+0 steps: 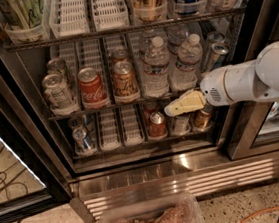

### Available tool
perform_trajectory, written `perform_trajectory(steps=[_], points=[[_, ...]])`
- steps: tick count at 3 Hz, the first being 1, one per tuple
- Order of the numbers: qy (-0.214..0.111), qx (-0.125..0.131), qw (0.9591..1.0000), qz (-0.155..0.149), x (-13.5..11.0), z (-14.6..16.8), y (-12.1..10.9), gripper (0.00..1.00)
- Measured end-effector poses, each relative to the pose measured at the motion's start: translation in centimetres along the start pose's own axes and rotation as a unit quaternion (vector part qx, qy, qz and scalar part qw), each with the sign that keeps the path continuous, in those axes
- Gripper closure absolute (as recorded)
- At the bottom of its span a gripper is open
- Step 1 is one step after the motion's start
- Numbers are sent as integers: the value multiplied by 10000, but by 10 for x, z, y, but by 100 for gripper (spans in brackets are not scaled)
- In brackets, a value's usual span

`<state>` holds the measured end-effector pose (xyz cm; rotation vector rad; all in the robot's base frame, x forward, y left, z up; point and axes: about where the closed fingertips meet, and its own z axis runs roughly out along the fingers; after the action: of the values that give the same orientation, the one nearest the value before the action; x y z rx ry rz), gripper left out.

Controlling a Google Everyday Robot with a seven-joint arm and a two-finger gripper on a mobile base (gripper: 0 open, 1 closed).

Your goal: Pick water bottle from middle shelf of fridge

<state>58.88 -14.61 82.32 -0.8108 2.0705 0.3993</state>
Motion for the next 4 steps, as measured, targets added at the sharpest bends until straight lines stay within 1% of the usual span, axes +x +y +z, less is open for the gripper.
perform_trajectory(steps=[1,2,3,4], points=[[139,576,9982,116,1,-5,-8,0],[137,620,9970,448,1,-5,-9,0],[-83,689,9962,530,-3,-3,-10,0],[-427,1023,9911,739,-1,-5,-21,0]])
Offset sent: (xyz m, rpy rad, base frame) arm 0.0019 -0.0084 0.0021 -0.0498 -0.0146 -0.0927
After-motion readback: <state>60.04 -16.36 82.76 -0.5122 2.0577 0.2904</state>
